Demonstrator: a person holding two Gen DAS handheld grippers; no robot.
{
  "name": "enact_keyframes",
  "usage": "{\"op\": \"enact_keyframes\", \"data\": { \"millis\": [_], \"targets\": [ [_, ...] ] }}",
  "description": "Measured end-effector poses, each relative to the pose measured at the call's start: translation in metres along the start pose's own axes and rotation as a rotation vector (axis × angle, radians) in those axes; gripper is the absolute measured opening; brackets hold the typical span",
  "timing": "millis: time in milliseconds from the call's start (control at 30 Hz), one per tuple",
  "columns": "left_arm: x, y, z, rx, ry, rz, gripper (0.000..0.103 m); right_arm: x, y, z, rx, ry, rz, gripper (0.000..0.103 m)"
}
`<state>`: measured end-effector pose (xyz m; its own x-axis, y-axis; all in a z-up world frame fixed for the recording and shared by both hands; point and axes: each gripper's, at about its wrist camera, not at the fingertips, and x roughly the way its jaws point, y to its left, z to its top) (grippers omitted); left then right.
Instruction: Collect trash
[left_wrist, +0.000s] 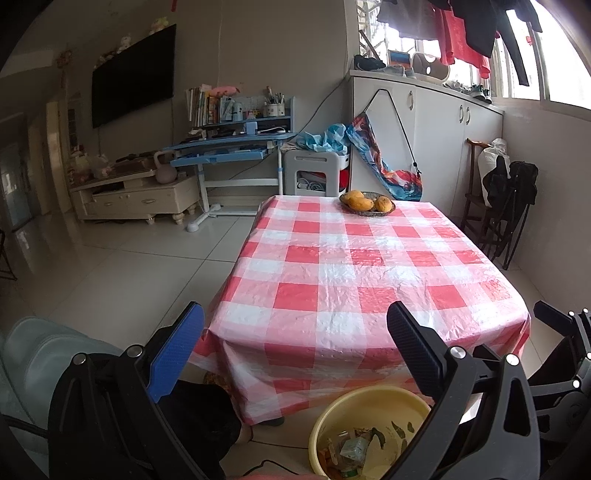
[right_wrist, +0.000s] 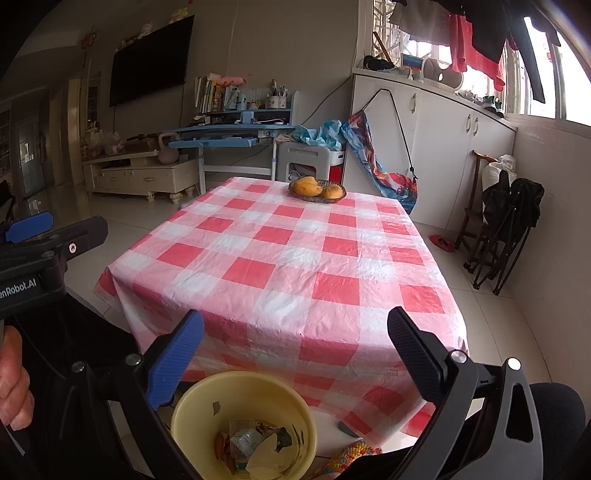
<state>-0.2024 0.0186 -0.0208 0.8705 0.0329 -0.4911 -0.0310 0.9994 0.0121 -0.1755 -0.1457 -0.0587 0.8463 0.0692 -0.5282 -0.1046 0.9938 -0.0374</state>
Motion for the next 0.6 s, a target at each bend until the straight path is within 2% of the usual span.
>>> {"op": "enact_keyframes", "data": {
  "millis": [100,167,233,367,467,600],
  "targets": [
    [0.000,0.010,0.003,-0.036,-0.008,-0.010,0.096,-0.002,-0.003,0.002,0.020,-0.003,0.014,0.095],
    [0.002,0.014,0.004,-0.041,0.002,0.027,0.096,-0.003,-0.008,0.005,0.039,-0.003,0.025,0.095],
    [0.007,0.017,0.006,-0.043,0.037,0.053,0.096,-0.003,-0.012,0.012,0.053,0.002,0.035,0.095],
    [0.019,0.021,0.011,-0.029,0.106,0.056,0.096,0.007,-0.022,0.030,0.059,0.028,0.046,0.095],
    [0.031,0.032,0.017,-0.054,0.151,0.056,0.096,0.031,-0.031,0.045,0.057,0.086,0.055,0.095],
    [0.047,0.043,0.029,-0.075,0.174,0.071,0.096,0.079,-0.040,0.063,0.039,0.183,0.052,0.095]
  ]
}}
